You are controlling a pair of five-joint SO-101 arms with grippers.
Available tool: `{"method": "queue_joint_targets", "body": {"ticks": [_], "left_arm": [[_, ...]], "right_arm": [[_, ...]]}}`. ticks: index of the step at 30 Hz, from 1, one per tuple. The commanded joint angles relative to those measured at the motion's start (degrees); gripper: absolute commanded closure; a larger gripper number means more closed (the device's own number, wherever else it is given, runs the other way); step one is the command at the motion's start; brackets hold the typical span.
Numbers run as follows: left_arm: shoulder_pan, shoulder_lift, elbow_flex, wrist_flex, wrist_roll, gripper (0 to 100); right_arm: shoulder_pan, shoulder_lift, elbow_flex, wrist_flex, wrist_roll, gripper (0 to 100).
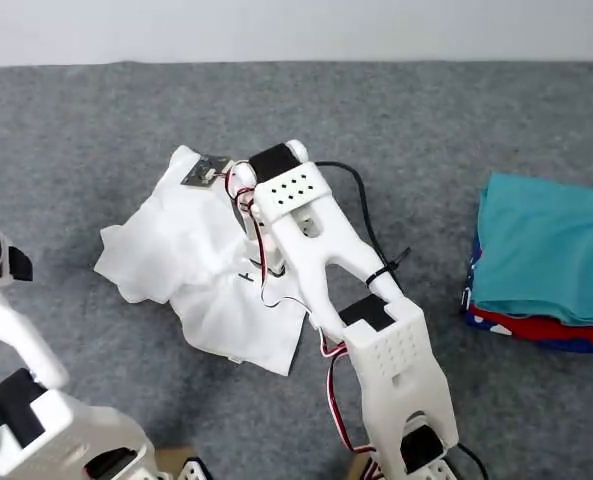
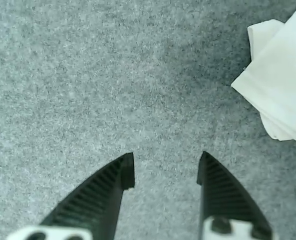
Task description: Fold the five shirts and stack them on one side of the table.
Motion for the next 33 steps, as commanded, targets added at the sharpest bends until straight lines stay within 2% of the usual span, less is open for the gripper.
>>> {"method": "queue_joint_targets", "body": {"ticks": [1, 7, 19, 21, 25, 33], "left_arm": [[0.70, -2.64, -0.22, -0.97, -0.44, 79], [0.70, -2.64, -0.22, -0.88, -0.44, 79], [0.62, -2.64, -0.13, -0.62, -0.44, 79], [0.62, -2.64, -0.13, -0.62, -0.44, 79], [0.62, -2.64, -0.13, -0.62, -0.44, 79], [1.14, -2.64, -0.22, -0.88, -0.44, 79]], "right_arm": [[1.01, -0.04, -1.93, 2.15, -0.26, 79.4], [3.56, 1.89, -4.57, 1.89, -0.26, 79.4], [2.68, 14.02, -14.42, -2.59, -0.26, 80.1], [2.86, 15.69, -17.76, -1.89, -0.26, 84.6], [2.86, 17.63, -24.44, 2.15, -0.26, 99.6], [6.20, 10.95, -21.98, 2.42, 0.70, 98.8]]}}
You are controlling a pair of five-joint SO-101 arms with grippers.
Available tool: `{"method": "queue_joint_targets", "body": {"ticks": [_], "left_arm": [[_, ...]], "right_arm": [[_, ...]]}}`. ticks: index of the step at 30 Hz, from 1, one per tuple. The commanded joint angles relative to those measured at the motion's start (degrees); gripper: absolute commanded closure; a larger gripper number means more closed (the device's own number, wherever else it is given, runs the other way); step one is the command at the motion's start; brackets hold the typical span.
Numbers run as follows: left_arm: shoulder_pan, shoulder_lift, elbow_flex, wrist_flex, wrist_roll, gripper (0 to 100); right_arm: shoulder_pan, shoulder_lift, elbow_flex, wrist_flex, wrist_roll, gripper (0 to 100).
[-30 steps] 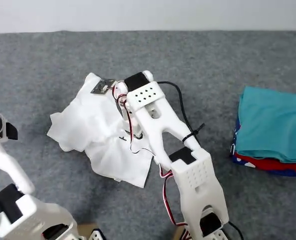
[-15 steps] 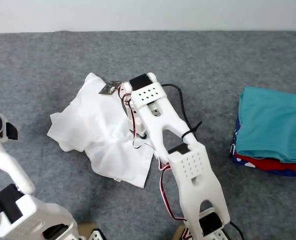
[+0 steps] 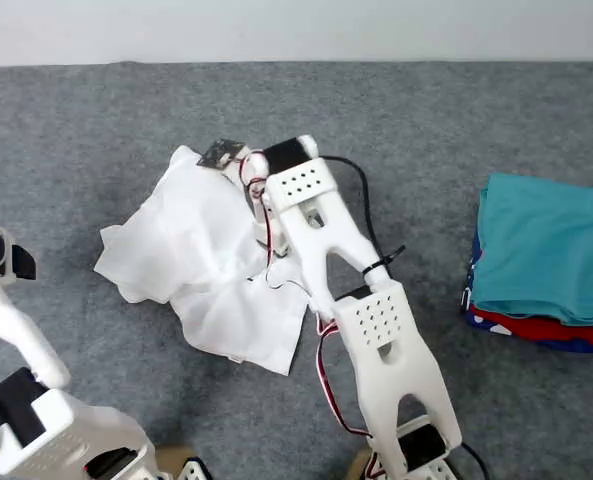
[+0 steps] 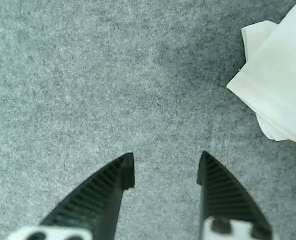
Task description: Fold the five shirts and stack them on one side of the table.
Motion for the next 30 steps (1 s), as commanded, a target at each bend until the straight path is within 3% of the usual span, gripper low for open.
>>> {"method": "queue_joint_targets", "body": {"ticks": [1, 9, 15, 21, 30], "left_arm": [[1.05, -2.64, -0.22, -0.88, -0.44, 79], [6.59, -2.64, -0.57, -2.37, -0.44, 79], [15.47, -2.64, -1.98, -1.93, -1.14, 79], [22.86, -2.64, -1.80, 1.49, -7.56, 79], [32.79, -2.64, 4.35, 3.69, -23.38, 78]], "right_arm": [[2.07, -8.75, 1.85, 2.42, 0.97, 98.8], [6.90, -27.82, 21.89, 2.42, 5.36, 98.8], [16.40, -36.44, 26.73, 2.42, 7.91, 98.8], [23.08, -37.93, 26.73, 2.33, 8.97, 98.8], [20.88, -37.76, 26.99, 2.24, 8.70, 98.8]]}}
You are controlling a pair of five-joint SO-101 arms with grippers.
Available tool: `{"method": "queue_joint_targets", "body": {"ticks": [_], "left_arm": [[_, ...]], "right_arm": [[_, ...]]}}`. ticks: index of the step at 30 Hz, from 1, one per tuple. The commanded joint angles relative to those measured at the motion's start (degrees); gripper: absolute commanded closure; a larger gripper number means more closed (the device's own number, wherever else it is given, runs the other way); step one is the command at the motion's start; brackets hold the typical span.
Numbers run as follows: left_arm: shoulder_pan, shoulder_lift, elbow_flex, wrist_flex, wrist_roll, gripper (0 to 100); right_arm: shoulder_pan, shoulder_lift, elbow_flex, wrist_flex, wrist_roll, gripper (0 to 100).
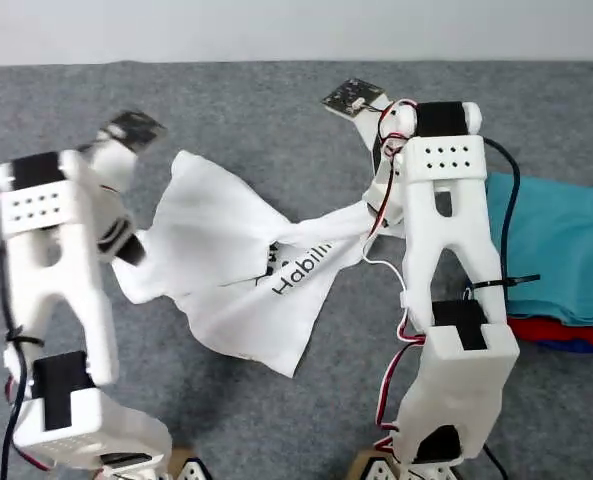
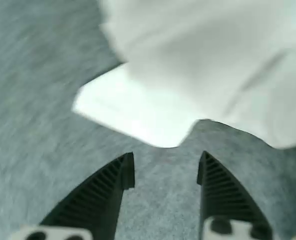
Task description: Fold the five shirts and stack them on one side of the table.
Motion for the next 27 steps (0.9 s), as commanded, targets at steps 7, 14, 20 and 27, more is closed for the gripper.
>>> {"method": "queue_joint_targets", "body": {"ticks": [7, 14, 20, 27], "left_arm": [[10.99, -2.55, 12.18, -10.64, -5.19, 73], [11.16, 0.88, 15.43, -20.40, -5.45, 73], [8.53, 9.23, 9.71, -21.10, -5.36, 73], [8.79, 15.30, 7.25, -20.75, -5.27, 74]], "right_arm": [[-0.84, -3.74, -0.26, 2.33, 0.18, 98.8], [-0.84, -3.91, -0.26, 2.33, 0.18, 98.8], [-0.84, -4.00, -0.26, 2.33, 0.18, 98.8], [-0.84, -4.00, -0.26, 2.24, 0.18, 98.8]]}}
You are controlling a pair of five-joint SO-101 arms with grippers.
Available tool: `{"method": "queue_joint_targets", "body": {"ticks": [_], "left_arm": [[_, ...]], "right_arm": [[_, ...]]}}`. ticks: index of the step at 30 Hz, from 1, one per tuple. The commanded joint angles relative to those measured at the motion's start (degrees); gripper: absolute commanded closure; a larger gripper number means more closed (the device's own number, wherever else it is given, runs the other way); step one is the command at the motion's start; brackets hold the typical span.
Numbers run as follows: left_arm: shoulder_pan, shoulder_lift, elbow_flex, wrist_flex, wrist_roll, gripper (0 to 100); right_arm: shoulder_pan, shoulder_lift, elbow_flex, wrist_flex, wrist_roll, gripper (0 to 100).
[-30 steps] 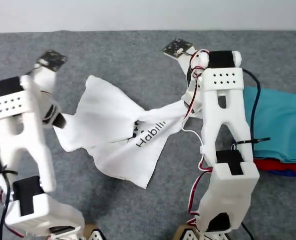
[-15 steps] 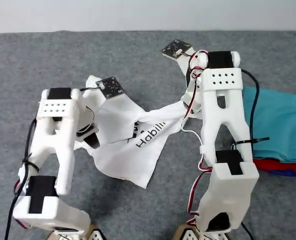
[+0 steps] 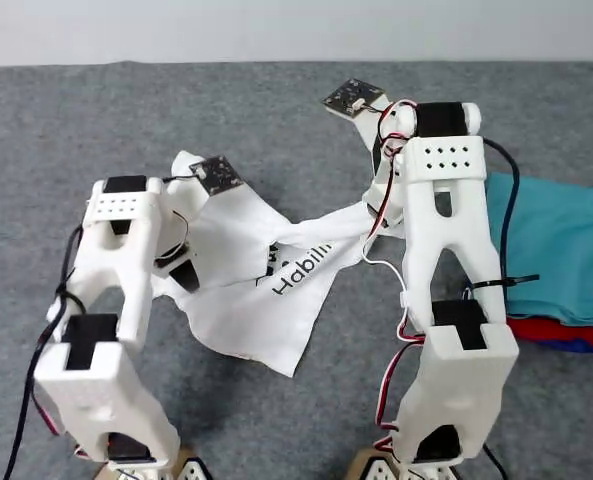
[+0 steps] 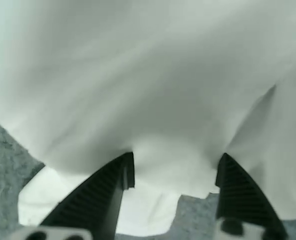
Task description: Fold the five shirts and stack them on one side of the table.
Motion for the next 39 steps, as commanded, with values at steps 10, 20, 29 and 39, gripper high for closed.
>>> {"method": "queue_joint_targets", "body": {"ticks": [10, 20, 29, 39], "left_arm": [[0.00, 1.67, -4.35, 0.18, -0.62, 92], [0.53, 1.67, -30.37, 22.24, -0.26, 99], [-0.18, 0.26, -57.54, 29.19, 15.74, 100], [0.00, -12.13, -74.95, 29.10, 26.46, 100]], "right_arm": [[-0.75, -4.35, -0.53, 2.24, 0.18, 98.8], [-1.19, -7.60, -0.62, 2.24, 0.18, 98.8], [-1.19, -18.51, -0.70, 2.07, 0.44, 98.8], [-0.92, -34.42, -0.70, -7.87, 0.97, 98.8]]}}
